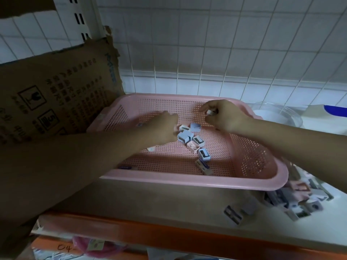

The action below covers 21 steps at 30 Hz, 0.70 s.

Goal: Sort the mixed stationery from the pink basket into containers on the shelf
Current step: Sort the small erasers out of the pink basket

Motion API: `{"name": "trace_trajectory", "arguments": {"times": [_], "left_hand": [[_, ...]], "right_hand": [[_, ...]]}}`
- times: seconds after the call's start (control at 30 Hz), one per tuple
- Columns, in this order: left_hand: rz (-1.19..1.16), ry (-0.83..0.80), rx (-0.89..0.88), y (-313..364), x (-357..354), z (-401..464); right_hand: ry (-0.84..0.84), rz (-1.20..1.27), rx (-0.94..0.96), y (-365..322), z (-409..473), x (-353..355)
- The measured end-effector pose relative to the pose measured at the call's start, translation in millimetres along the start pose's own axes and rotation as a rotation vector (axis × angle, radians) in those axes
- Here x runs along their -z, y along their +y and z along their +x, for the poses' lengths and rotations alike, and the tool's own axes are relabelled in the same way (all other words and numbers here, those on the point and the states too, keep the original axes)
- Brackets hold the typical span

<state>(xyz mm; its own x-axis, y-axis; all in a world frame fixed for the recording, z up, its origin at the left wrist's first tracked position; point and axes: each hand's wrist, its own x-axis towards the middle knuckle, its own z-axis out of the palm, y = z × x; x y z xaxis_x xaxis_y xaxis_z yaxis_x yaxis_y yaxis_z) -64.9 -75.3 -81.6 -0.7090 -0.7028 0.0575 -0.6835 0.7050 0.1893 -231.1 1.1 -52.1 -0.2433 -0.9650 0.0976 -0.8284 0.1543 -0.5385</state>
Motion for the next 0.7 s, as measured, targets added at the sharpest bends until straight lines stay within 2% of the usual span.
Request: {"name": "trace_trajectory", "arguments": {"times": [0.07,0.17,0.27,0.37,0.5,0.6,0.7], "left_hand": [[-0.317,-0.066,0.176,-0.4,23.8,3.2],[-0.932,-0.108,0.472,0.0,54.3,-2.3],[-1.215,-0.054,0.537,-5.2,59.2,-18.9],[-1.614,-0.038,0.56,-11.2,55.8,-39.2],[-1.556,0.18,0.54,-16.9,52.4,-55.0],[-1.503,0.268,0.53,-15.5,53.6,-64.9],[-1.457,0.306,0.528,-10.3,55.0,-74.5]], "right_hand": [[0.011,-0.043,0.032,-4.8,12.4,-7.3],[-0.059,-0.174,0.046,-7.8,25.4,-27.6],[-0.131,-0.311,0.058,-4.3,27.9,-51.3],[-0.186,-0.357,0.079,-5.7,26.6,-60.8],[-0.318,-0.66,0.148,-23.2,14.4,-76.0],[-0.222,-0.653,0.178,-31.9,1.4,-89.6],[-0.183,-0.642,0.36,-29.1,3.1,-90.2]]}}
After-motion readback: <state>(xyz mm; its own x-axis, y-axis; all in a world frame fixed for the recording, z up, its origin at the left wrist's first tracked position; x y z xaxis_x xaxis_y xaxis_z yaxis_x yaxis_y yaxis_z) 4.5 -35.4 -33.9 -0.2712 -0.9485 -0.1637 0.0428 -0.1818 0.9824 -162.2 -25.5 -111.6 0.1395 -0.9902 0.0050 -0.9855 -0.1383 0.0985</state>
